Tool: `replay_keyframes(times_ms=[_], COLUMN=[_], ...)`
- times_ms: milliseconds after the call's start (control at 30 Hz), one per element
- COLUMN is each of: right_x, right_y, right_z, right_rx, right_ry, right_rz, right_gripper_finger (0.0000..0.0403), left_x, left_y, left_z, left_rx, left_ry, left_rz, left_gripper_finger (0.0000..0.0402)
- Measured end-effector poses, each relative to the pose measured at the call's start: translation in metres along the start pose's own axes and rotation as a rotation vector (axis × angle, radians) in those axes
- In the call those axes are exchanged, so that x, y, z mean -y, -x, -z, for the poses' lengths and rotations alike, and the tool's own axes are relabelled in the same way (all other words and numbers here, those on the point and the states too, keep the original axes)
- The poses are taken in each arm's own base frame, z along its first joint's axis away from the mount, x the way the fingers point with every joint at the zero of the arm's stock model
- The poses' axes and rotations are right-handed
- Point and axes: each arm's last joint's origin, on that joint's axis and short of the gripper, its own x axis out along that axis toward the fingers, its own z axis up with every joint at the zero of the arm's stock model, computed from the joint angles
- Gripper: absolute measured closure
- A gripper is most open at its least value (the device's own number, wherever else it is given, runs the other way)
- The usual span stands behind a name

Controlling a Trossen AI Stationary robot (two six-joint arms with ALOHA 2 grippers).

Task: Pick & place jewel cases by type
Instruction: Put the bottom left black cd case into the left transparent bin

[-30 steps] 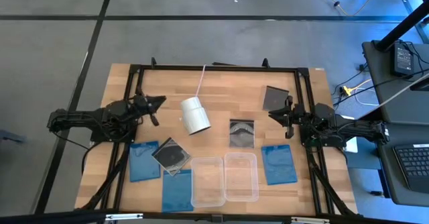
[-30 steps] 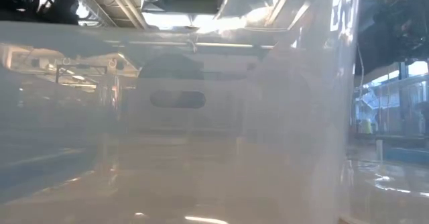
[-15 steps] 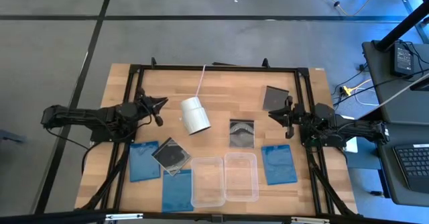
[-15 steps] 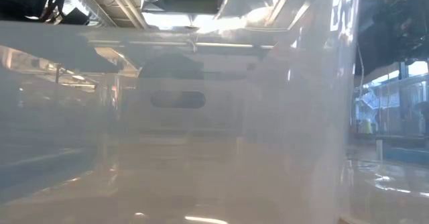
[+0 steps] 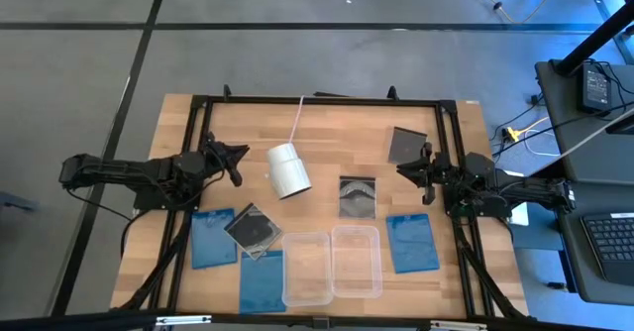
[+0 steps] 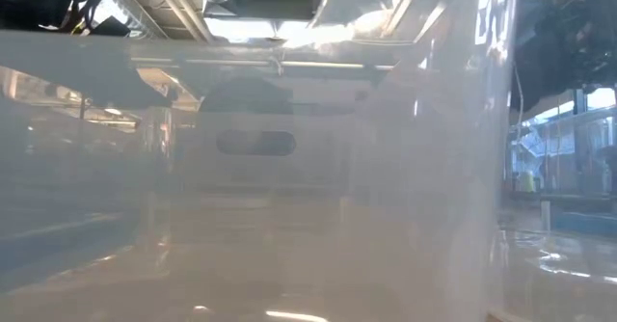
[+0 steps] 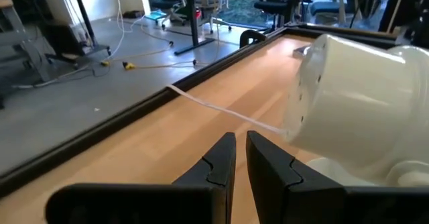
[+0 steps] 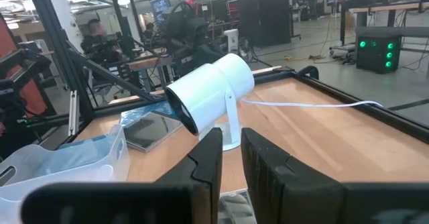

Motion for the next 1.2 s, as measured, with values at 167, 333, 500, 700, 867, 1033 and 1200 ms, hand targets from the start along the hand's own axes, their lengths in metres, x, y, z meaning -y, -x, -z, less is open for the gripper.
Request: replay_keyframes(times_ms=[167,333,500,700,867,1033,1200], right_x=[0.0,0.0004,0.0006,0.0007,0.0006,0.0006,0.0006], right_y=[0.0,0.0,0.0,0.0,0.0,0.0,0.0], right_z=[-0.0001,-0.0003,-0.0006,-0.0007,-0.0009,-0.0009,-0.0008], right_rx=[0.001,0.005,0.01,0.01,0.01,0.011,0.01], right_ry=[0.001,-0.03,-0.051,0.054,0.151,0.163,0.163], right_rz=[0.0,0.015,0.024,0.025,0.026,0.025,0.026], right_gripper_finger=[0.0337,0.0309,0.0264,0.0221,0.0211,0.021,0.021], left_x=[0.0,0.0,0.0,0.0,0.0,0.0014,0.0064], left_y=[0.0,0.0,0.0,0.0,0.0,0.0001,0.0007], left_z=[0.0,0.0,0.0,0.0,0.0011,0.0032,-0.0028], left_rx=[0.0,0.0,0.0,0.0,-0.01,-0.035,0.019], left_ry=[-0.007,-0.009,-0.008,-0.01,-0.017,-0.06,-0.149], left_rz=[0.0,0.0,0.001,0.001,0.005,0.061,0.205], left_gripper_finger=[0.0366,0.0366,0.0366,0.0366,0.0366,0.0366,0.0366])
